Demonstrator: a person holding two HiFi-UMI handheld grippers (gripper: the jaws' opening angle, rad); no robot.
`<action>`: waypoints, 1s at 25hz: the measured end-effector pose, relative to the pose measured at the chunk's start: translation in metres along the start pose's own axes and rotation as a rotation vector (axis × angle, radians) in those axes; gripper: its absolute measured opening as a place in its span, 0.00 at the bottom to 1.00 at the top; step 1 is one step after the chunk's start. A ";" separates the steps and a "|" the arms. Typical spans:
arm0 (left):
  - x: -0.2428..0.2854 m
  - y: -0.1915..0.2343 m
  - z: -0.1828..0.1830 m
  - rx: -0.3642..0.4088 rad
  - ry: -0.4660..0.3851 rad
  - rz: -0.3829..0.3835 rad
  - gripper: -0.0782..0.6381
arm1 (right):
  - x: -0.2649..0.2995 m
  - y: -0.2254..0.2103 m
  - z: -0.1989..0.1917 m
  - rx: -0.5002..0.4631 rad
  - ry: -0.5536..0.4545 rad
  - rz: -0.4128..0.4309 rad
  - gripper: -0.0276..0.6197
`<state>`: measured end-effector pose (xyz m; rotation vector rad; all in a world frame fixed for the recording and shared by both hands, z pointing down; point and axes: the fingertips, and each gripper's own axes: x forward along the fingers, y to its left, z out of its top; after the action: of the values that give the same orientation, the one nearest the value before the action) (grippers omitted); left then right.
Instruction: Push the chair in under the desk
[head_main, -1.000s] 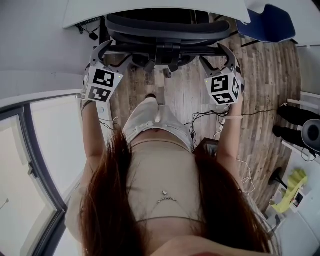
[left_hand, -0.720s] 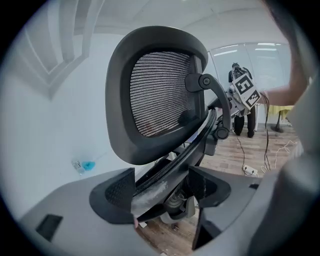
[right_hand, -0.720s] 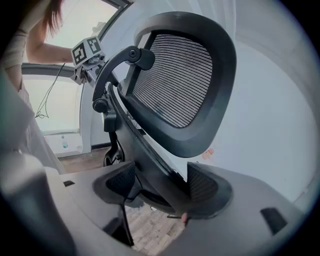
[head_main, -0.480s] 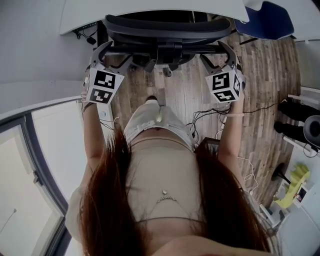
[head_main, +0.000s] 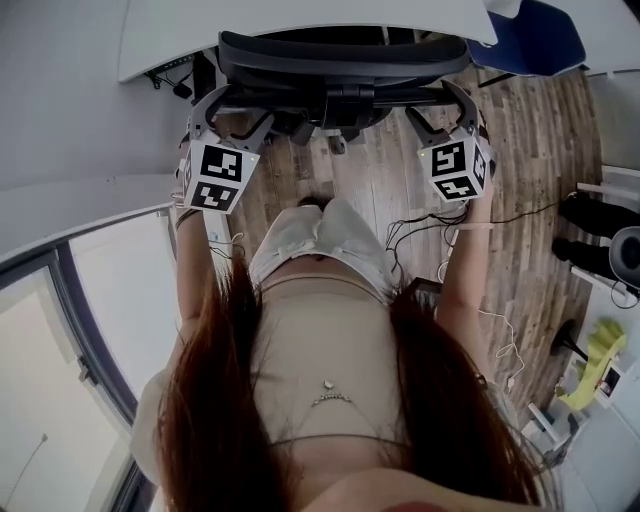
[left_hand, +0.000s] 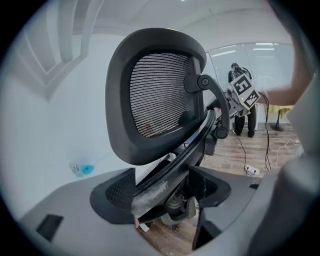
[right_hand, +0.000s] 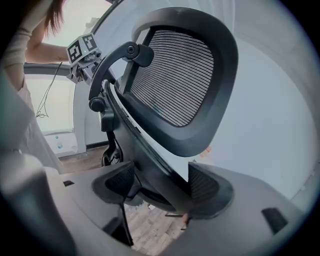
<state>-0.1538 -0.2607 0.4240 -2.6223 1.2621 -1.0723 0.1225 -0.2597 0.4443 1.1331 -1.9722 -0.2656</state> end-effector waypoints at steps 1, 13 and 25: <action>0.001 0.001 0.001 0.000 -0.002 0.001 0.57 | 0.001 -0.002 -0.001 0.002 0.010 -0.005 0.55; 0.019 0.009 0.005 -0.031 -0.025 0.020 0.57 | 0.024 -0.017 -0.005 -0.063 0.038 -0.072 0.55; 0.032 0.016 0.014 -0.034 -0.019 0.029 0.57 | 0.038 -0.033 -0.004 -0.076 0.024 -0.057 0.55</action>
<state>-0.1427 -0.2976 0.4266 -2.6239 1.3218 -1.0289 0.1365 -0.3080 0.4504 1.1394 -1.8948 -0.3521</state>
